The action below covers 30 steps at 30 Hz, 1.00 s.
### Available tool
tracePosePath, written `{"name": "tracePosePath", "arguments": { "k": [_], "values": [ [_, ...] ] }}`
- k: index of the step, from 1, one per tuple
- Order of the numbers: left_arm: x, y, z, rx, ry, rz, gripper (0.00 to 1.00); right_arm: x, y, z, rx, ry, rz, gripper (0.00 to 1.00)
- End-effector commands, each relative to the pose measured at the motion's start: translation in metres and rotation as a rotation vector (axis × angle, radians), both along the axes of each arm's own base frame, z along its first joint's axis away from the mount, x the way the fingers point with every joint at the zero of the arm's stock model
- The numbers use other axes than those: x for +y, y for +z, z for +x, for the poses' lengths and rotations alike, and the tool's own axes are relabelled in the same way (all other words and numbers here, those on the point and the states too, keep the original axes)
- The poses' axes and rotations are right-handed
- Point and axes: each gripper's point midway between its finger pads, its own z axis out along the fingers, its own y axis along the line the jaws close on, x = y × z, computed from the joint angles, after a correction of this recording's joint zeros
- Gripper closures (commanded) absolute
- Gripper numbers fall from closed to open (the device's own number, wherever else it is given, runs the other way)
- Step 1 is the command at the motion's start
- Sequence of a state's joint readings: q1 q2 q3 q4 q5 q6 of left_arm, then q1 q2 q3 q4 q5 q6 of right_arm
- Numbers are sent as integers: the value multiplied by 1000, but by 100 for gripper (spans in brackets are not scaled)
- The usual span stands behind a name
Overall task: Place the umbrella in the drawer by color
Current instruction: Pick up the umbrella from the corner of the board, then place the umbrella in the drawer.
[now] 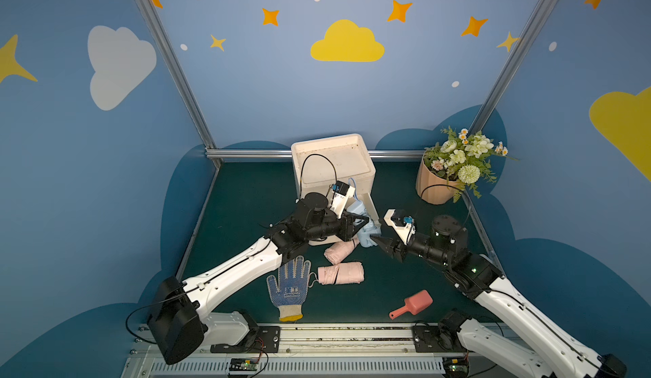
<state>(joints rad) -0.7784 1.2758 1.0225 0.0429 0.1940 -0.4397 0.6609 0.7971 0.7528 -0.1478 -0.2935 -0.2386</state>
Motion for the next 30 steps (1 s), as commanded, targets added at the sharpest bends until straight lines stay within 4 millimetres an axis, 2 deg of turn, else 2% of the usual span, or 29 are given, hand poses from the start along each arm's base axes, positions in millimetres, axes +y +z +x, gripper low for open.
{"name": "tracePosePath", "arguments": {
  "k": [1, 4, 6, 9, 13, 14, 16, 19, 22, 27, 30],
  "values": [
    [40, 40, 30, -175, 269, -28, 97, -12, 15, 5, -42, -85, 51, 31],
    [62, 45, 49, -229, 442, -82, 98, -24, 18, 7, -47, -152, 83, 29],
    [65, 43, 60, -235, 498, -118, 97, -29, 20, 8, -48, -185, 101, 28],
    [56, 28, 77, -182, 534, -120, 97, -36, 17, 11, -26, -233, 119, 28],
    [40, -5, 95, -75, 564, -140, 97, -39, 13, 13, 6, -261, 132, 28],
    [37, -11, 98, -59, 570, -150, 98, -39, -1, 13, 30, -264, 114, 28],
    [31, -30, 104, -3, 584, -171, 97, -39, -7, 14, 45, -271, 106, 28],
    [18, -49, 103, 107, 558, -216, 97, -42, -14, 15, 61, -289, 95, 28],
    [1, -52, 91, 173, 497, -264, 94, -45, -22, 18, 76, -312, 78, 27],
    [-23, -61, 78, 236, 425, -278, 79, -54, -36, 28, 106, -401, 68, 26],
    [-32, -67, 75, 271, 389, -262, 62, -63, -41, 34, 122, -468, 52, 26]
  ]
}}
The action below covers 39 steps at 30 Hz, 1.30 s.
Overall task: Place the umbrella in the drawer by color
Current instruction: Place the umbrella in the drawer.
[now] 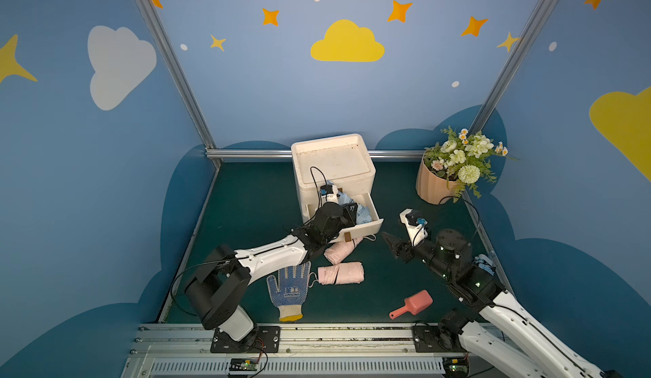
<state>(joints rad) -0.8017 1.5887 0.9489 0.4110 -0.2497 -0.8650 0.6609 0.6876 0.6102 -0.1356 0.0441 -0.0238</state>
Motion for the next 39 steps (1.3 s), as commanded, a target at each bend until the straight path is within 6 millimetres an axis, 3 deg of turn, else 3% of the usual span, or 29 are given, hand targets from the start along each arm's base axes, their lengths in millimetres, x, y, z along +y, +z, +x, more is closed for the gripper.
{"name": "tracePosePath", "arguments": {
  "k": [1, 4, 6, 11, 19, 28, 34, 39],
  "values": [
    [-33, 20, -16, 16, -123, -105, 55, -14, -4, 8, 19, -101, -3, 25],
    [-27, 19, -18, 19, -114, -72, 40, -20, -3, 8, 22, -124, -8, 25],
    [-24, 21, -22, 18, -120, -57, 36, -22, -2, 6, 18, -129, -4, 24],
    [-12, 38, -36, -6, -140, -27, 33, -28, 1, 4, 7, -148, 6, 23],
    [25, 63, -46, -105, -84, 111, 27, -26, -1, 3, 27, -145, 28, 23],
    [39, 91, -59, -196, -107, 165, 27, -30, 0, 3, 40, -171, 37, 22],
    [39, 106, -78, -271, -213, 212, 27, -64, -2, 13, 72, -389, 56, 17],
    [50, 87, -100, -307, -304, 304, 26, -122, -22, 17, 120, -727, 58, 10]
  ]
}}
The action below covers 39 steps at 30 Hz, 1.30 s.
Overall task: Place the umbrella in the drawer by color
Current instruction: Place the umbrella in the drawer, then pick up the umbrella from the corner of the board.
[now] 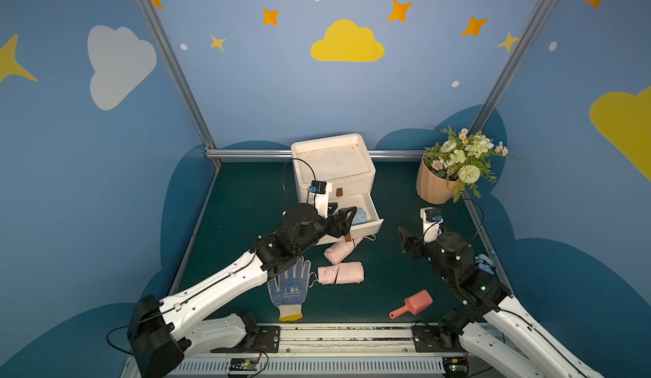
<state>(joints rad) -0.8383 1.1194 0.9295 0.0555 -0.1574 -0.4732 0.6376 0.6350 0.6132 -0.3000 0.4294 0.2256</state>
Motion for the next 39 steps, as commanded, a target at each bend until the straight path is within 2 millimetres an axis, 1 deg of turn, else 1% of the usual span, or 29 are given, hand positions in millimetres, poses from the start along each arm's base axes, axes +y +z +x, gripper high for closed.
{"name": "tracePosePath", "arguments": {
  "k": [1, 4, 6, 8, 11, 14, 17, 20, 22, 25, 27, 30, 34, 36, 39],
  "values": [
    [10, -26, -16, -25, -57, 117, 26, -58, -12, 0, 31, -319, -4, 11],
    [24, -47, -25, -31, -48, 147, 25, -102, -37, -9, 110, -520, 14, 9],
    [33, -57, -33, -29, -49, 155, 24, -132, -57, -21, 199, -663, 40, 9],
    [40, -62, -39, -37, -49, 152, 23, -161, -74, -35, 281, -812, 48, 9],
    [49, -63, -45, -54, -37, 123, 22, -205, -103, -66, 427, -1082, 62, 9],
    [53, -63, -47, -57, -24, 99, 21, -236, -119, -98, 524, -1314, 73, 8],
    [55, -65, -49, -37, -21, 83, 21, -251, -126, -114, 550, -1432, 142, 7],
    [55, -64, -51, -26, -26, 72, 21, -256, -134, -113, 550, -1447, 236, 8],
    [57, -61, -53, -28, -26, 64, 21, -253, -145, -104, 559, -1395, 313, 7],
    [63, -57, -55, -41, -6, 55, 21, -236, -163, -78, 585, -1235, 427, 5],
    [68, -55, -54, -55, 13, 50, 21, -226, -171, -71, 609, -1180, 472, 4],
    [74, -55, -53, -68, 43, 48, 21, -215, -176, -64, 639, -1117, 526, 4],
    [76, -57, -50, -69, 61, 61, 20, -192, -184, -51, 682, -981, 605, 5],
    [77, -59, -48, -69, 69, 69, 20, -185, -193, -50, 703, -964, 639, 9],
    [77, -61, -46, -67, 78, 81, 20, -181, -204, -53, 734, -982, 668, 14]
  ]
}}
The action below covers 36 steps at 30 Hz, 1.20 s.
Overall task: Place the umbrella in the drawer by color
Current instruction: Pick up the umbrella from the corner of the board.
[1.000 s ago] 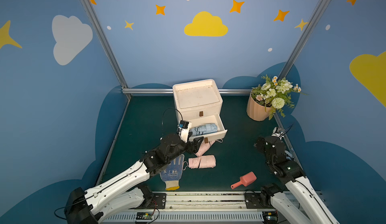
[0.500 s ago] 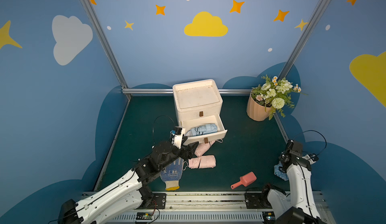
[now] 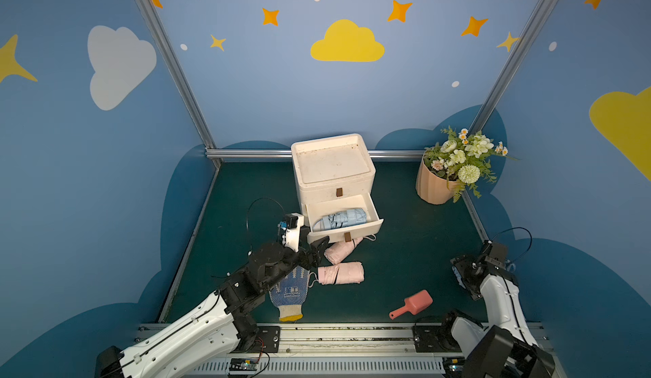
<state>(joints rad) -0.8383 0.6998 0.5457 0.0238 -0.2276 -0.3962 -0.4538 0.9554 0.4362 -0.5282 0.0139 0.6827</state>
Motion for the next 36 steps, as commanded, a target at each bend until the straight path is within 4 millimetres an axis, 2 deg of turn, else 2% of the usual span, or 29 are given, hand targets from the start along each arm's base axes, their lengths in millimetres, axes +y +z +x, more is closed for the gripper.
{"name": "tracePosePath", "arguments": {
  "k": [1, 3, 8, 12, 15, 20, 23, 25, 26, 27, 30, 36],
  "values": [
    [4, -5, 5, -5, 32, 19, 20, 16, -10, 6, -25, 19, 94, 18],
    [5, -5, 6, -7, 40, 23, 20, 16, -11, 9, -25, 25, 104, 27],
    [8, -7, 9, -11, 61, 32, 20, 16, 2, 19, -51, 94, 85, 57],
    [11, -8, 11, -19, 76, 35, 20, 15, 21, 29, -110, 161, 5, 72],
    [12, -8, 12, -28, 82, 37, 20, 22, 49, 40, -181, 258, -99, 78],
    [9, -6, 15, -45, 70, 32, 20, 51, 120, 56, -334, 451, -329, 90],
    [1, -2, 15, -49, 42, 17, 20, 88, 162, 68, -477, 626, -385, 91],
    [-6, 3, 15, -51, 11, 5, 20, 128, 186, 77, -608, 819, -396, 91],
    [-9, 5, 15, -50, 0, 0, 20, 144, 190, 78, -643, 902, -402, 91],
    [-13, 8, 15, -46, -16, -3, 20, 163, 207, 80, -700, 986, -417, 91],
    [-24, 15, 15, -33, -55, -13, 20, 208, 219, 77, -756, 1225, -491, 91],
    [-44, 29, 15, -15, -127, -50, 20, 282, 220, 59, -883, 1592, -638, 89]
  ]
}}
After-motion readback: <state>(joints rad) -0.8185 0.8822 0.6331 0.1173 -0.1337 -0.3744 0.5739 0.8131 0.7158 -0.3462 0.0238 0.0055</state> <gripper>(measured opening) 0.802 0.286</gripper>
